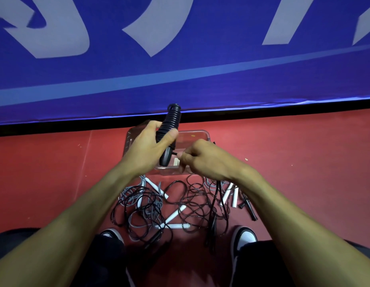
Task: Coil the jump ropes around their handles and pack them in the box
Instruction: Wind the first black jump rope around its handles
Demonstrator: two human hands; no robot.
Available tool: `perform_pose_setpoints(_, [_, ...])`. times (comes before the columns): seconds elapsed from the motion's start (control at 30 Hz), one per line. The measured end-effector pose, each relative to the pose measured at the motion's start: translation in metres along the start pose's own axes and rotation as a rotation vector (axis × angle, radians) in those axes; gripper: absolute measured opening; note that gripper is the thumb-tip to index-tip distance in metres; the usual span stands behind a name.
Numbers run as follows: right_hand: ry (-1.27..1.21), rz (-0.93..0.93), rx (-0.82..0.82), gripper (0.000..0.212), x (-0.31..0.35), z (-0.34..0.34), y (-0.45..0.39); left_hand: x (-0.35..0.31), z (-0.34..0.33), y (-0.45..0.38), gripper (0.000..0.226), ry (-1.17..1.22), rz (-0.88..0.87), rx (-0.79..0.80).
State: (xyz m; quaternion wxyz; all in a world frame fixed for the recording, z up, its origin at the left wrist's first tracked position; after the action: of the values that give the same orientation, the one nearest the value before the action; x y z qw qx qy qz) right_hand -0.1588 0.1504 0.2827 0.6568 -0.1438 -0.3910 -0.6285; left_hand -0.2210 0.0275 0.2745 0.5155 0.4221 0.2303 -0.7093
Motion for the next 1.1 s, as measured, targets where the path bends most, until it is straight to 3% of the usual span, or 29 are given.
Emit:
perform_pose_setpoints(0.2, [-0.049, -0.088, -0.029, 0.037, -0.011, 0.003, -0.001, -0.003, -0.012, 0.001, 0.021, 0.209, 0.012, 0.186])
perform_pose_setpoints(0.27, [-0.053, -0.088, -0.03, 0.035, -0.011, 0.003, -0.002, -0.005, -0.01, 0.003, 0.024, 0.22, 0.002, 0.196])
perform_pose_setpoints(0.4, [-0.16, -0.054, 0.024, 0.034, -0.006, -0.004, -0.002, -0.009, 0.005, 0.003, 0.04, 0.243, -0.019, 0.049])
perform_pose_setpoints(0.53, [-0.228, -0.045, 0.053, 0.04, -0.005, -0.008, -0.003, -0.006, -0.002, 0.005, 0.05, 0.38, 0.046, 0.056])
perform_pose_setpoints(0.63, [-0.217, -0.078, 0.07, 0.057, -0.009, -0.008, -0.002, -0.006, -0.002, 0.004, 0.042, 0.346, 0.025, 0.038])
perform_pose_setpoints(0.73, [-0.207, -0.073, 0.091, 0.055, -0.006, -0.008, 0.0, -0.008, 0.002, 0.003, 0.036, 0.271, -0.023, -0.021])
perform_pose_setpoints(0.8, [-0.177, -0.07, 0.075, 0.051, -0.008, -0.006, 0.001, -0.009, -0.007, 0.004, 0.036, 0.28, 0.004, 0.04])
perform_pose_setpoints(0.9, [-0.199, -0.072, 0.052, 0.048, -0.011, -0.004, 0.0, -0.001, -0.023, 0.008, 0.039, 0.531, 0.153, 0.173])
perform_pose_setpoints(1.03, [-0.238, -0.068, 0.065, 0.046, -0.01, -0.006, 0.0, -0.007, -0.027, 0.01, 0.008, 0.596, 0.099, 0.263])
perform_pose_setpoints(1.1, [-0.234, -0.057, 0.08, 0.045, -0.007, -0.009, 0.0, -0.01, -0.021, 0.009, 0.012, 0.568, 0.084, 0.224])
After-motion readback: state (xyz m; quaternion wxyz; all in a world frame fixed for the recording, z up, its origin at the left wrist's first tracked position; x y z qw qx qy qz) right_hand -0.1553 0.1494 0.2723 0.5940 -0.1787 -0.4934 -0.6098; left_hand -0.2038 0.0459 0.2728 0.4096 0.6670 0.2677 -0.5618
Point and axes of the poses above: each hand's wrist, its own y-axis away from the middle knuckle, its own z-axis out of the back of the hand, x = y × z, the point moved 9 cm from there along -y, towards the middle knuckle, and after that the axes turned 1 degree about -z, right-handed, at the moved point
